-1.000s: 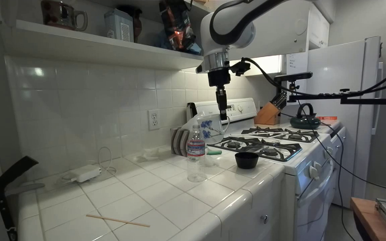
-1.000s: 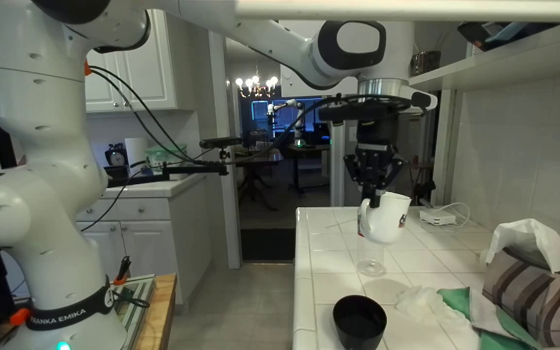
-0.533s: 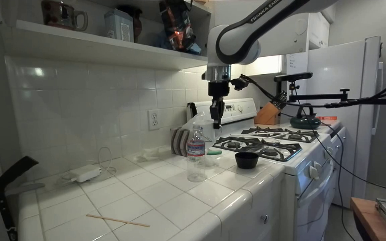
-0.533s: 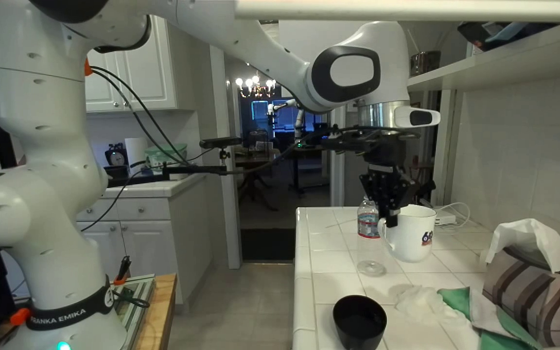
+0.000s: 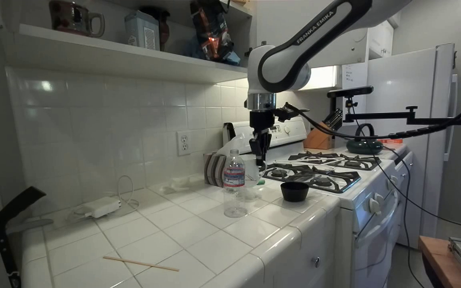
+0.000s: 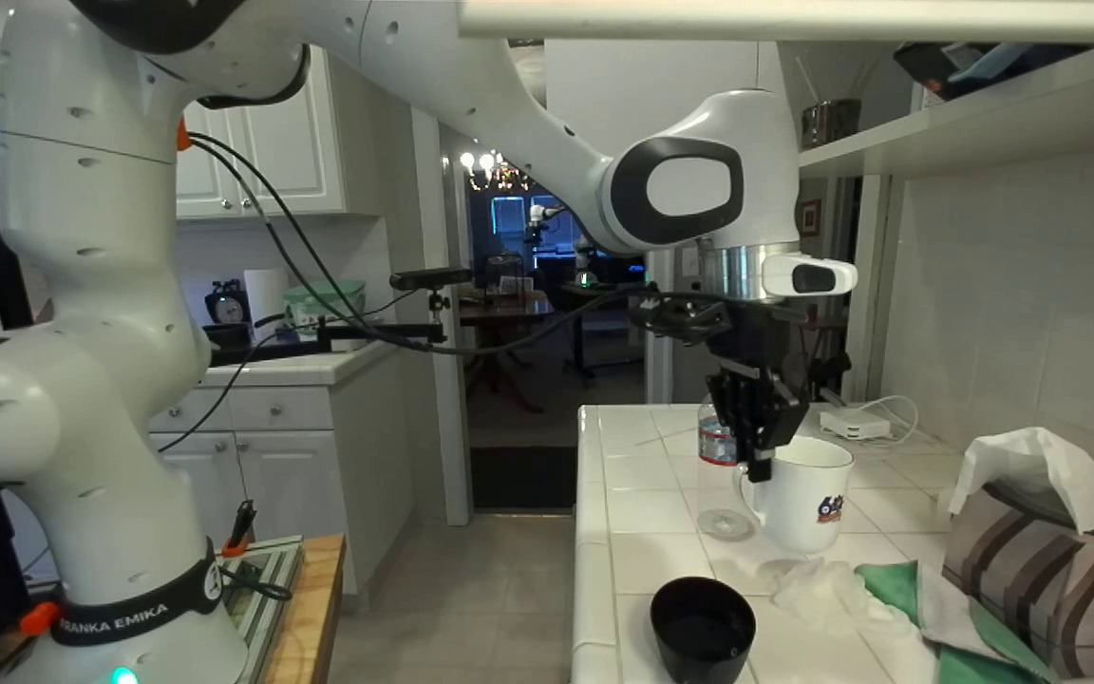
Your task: Pour the liquid from the mug into the black measuring cup.
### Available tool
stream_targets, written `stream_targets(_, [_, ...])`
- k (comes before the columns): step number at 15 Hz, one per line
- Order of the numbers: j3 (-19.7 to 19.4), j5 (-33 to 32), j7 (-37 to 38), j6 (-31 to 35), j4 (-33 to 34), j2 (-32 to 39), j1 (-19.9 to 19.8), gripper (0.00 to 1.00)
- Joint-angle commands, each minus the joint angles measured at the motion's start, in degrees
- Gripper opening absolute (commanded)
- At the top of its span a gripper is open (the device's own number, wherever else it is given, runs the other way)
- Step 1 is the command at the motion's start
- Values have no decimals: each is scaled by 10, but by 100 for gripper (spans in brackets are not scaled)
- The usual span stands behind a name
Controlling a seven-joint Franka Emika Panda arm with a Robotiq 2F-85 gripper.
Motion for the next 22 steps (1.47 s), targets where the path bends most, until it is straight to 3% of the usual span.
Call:
stream_targets(1, [-5,-4,24,13,0,5,7,4])
stream_targets(10, [-1,-25,22,14,32,34,25,4])
stream_targets(22, [8,-22,-59,-46,123,101,26,4])
